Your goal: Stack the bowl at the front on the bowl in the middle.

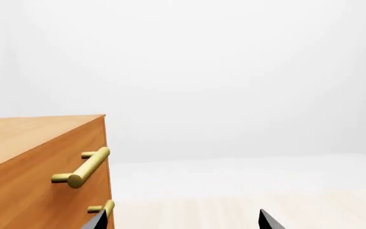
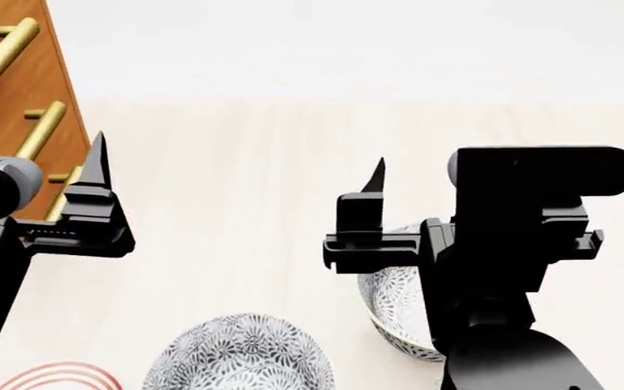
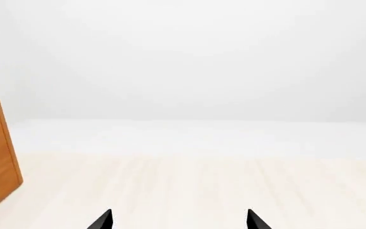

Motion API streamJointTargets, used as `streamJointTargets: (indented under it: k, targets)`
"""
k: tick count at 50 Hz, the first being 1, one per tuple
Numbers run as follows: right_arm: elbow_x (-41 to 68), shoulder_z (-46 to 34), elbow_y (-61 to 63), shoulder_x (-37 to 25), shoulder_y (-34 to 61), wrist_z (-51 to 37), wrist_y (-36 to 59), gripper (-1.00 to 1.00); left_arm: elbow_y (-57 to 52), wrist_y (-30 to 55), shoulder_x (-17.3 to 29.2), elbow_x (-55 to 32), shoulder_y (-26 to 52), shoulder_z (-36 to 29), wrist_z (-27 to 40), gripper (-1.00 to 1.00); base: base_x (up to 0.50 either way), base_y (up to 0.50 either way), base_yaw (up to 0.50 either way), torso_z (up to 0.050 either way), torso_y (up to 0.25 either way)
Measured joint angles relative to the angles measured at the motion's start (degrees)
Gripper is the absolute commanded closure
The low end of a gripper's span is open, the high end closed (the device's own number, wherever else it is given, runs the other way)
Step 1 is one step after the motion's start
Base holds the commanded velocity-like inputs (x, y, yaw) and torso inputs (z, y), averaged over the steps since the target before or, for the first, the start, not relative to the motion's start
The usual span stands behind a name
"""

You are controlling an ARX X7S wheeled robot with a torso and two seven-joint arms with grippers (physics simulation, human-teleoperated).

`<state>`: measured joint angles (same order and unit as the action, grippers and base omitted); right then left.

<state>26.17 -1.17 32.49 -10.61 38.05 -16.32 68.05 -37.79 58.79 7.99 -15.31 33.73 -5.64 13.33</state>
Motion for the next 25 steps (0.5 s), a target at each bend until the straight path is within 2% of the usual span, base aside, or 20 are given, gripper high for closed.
streamJointTargets:
  k: [9, 16, 25]
  targets:
    - [0.63, 0.46, -0.14, 0.29, 1.54, -1.31, 2.81, -1.00, 0.06, -0.19, 0.23, -0.44, -0.10, -0.24, 0.39, -1.00, 0.00, 0.00, 0.00, 0.000, 0.000]
    - [3.51, 2.93, 0.02, 1.07, 6.59, -4.01, 10.38, -1.00, -0.20, 0.00, 0.49, -0.86, -0.08, -0.21, 0.70, -1.00, 0.00, 0.00, 0.00, 0.000, 0.000]
    - [28.25, 7.61, -9.52, -2.80, 18.02, -24.98, 17.06, -1.00, -0.68, 0.44, 0.79, -1.49, 0.08, -0.05, 1.06, -1.00, 0.00, 0.00, 0.00, 0.000, 0.000]
